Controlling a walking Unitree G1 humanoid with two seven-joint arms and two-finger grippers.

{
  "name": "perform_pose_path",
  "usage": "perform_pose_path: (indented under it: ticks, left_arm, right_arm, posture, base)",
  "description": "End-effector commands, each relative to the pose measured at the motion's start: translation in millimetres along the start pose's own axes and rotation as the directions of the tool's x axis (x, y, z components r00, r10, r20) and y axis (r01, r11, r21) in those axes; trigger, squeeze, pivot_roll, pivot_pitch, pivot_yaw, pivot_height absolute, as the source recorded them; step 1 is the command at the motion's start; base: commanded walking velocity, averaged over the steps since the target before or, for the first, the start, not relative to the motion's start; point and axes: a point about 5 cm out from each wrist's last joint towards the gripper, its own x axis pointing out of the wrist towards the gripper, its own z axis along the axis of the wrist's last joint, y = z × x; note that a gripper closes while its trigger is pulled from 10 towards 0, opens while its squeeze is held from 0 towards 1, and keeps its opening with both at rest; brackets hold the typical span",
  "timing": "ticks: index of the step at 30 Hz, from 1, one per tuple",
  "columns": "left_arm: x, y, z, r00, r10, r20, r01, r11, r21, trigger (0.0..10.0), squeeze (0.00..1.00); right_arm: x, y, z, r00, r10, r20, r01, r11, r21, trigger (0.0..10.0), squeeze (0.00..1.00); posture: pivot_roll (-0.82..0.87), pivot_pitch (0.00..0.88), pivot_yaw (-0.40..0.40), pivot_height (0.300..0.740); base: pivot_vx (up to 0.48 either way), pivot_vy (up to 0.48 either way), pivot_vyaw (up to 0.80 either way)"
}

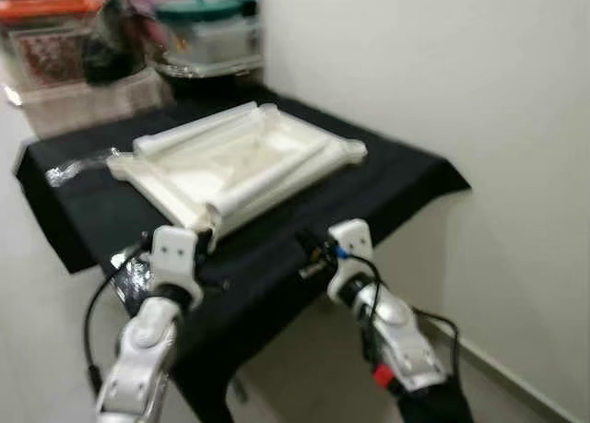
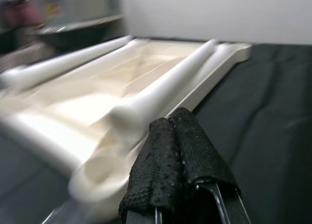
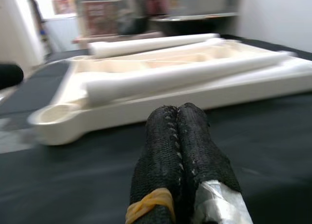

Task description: Building children table

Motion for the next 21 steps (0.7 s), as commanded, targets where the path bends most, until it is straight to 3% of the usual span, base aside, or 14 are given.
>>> perform_pose_path:
  ticks: [1,6,7,10,18,21]
  left_arm:
    - [2.6,-11.5,4.6,0.998,-0.065,0.014,0.065,0.998,-0.007,10.0,0.00]
    - [7.0,-19.8,25.0,0.987,-0.137,0.085,0.137,0.991,0.009,10.0,0.00]
    - [10.1,-22.2,39.0,0.979,-0.156,0.129,0.154,0.988,0.027,10.0,0.00]
    - [10.1,-22.2,39.0,0.979,-0.156,0.129,0.154,0.988,0.027,10.0,0.00]
    - [20.1,-22.5,67.8,0.966,-0.157,0.205,0.141,0.986,0.089,10.0,0.00]
    - [23.0,-18.0,69.7,0.971,-0.126,0.204,0.107,0.989,0.104,10.0,0.00]
  right_arm:
    - [-4.1,-7.6,-2.3,1.000,-0.022,-0.012,0.022,1.000,0.005,10.0,0.00]
    - [-3.6,-7.8,-1.8,1.000,-0.019,-0.011,0.019,1.000,0.006,10.0,0.00]
    - [-3.6,-8.5,-2.1,1.000,-0.024,-0.009,0.024,1.000,0.019,10.0,0.00]
    - [-3.6,-8.5,-2.1,1.000,-0.024,-0.009,0.024,1.000,0.019,10.0,0.00]
    - [-3.1,-5.8,-2.4,1.000,0.008,-0.008,-0.008,1.000,0.013,10.0,0.00]
    - [-4.6,-1.8,-0.1,0.999,0.047,0.008,-0.047,0.999,-0.026,10.0,0.00]
  posture:
    - [-0.03,0.000,-0.012,0.740]
    - [-0.02,0.000,-0.014,0.740]
    - [-0.02,0.000,-0.014,0.740]
    - [-0.02,0.000,-0.014,0.740]
    - [-0.02,0.000,-0.017,0.740]
    - [-0.02,0.000,-0.019,0.740]
  base:
    - [0.277,0.000,-0.80]
    - [0.278,0.000,-0.80]
    - [0.274,0.000,0.00]
    - [0.274,0.000,0.00]
    - [0.129,0.000,0.00]
    - [0.080,0.000,0.80]
